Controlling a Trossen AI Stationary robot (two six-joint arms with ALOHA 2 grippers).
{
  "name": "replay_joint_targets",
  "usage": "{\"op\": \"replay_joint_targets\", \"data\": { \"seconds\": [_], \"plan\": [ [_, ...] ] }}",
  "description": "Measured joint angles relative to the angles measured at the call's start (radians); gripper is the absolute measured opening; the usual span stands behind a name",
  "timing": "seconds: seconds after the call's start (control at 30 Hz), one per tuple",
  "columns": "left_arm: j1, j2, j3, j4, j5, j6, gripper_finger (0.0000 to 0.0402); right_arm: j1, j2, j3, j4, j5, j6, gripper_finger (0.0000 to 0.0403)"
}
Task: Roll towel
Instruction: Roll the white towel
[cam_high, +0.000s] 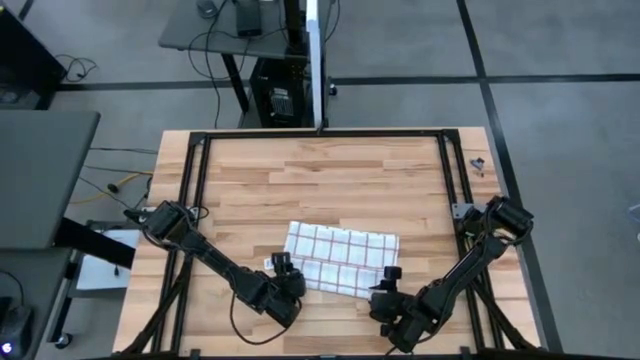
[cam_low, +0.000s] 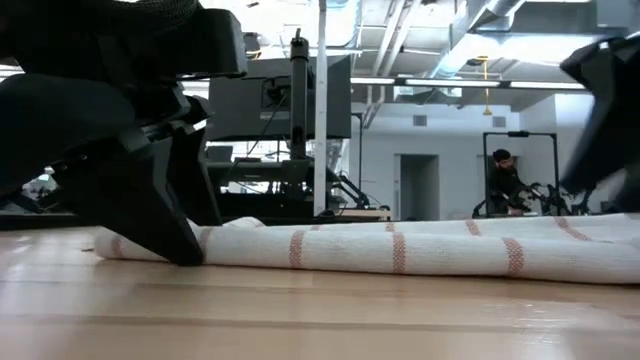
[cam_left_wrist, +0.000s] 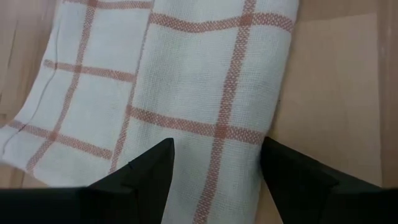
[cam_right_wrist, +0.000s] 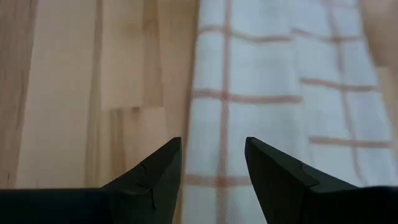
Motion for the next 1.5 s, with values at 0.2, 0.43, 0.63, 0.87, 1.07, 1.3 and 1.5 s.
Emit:
{"op": "replay_joint_targets", "data": {
  "seconds": [0.2,0.43,0.63,0.87,1.07,1.3,1.5],
  "plan": [
    [-0.006,0.001,-0.001,0.01,0.002,-0.027,0.0218,0.013,0.06,0.0,-0.01,0.0,0.001,0.0171],
    [-0.005,0.001,-0.001,0.009,0.009,-0.019,0.0218,0.004,0.106,0.005,-0.042,0.024,0.005,0.0171],
    [0.005,0.001,0.0,0.001,0.01,-0.015,0.0217,-0.006,0.109,0.004,-0.072,0.024,0.005,0.0171],
    [0.028,0.001,0.0,0.007,0.017,0.015,0.0198,-0.014,0.11,0.002,-0.086,0.021,0.035,0.0169],
    [0.029,0.01,0.0,0.014,0.006,0.015,0.0188,-0.017,0.111,0.002,-0.086,0.002,0.095,0.0145],
    [0.033,0.014,0.002,0.01,0.061,-0.071,0.0048,-0.018,0.107,-0.038,0.016,-0.084,0.279,0.0036],
    [0.07,-0.017,0.002,0.03,0.332,-0.086,0.0005,-0.008,0.051,-0.042,0.043,-0.141,0.357,0.0007]
  ]
}}
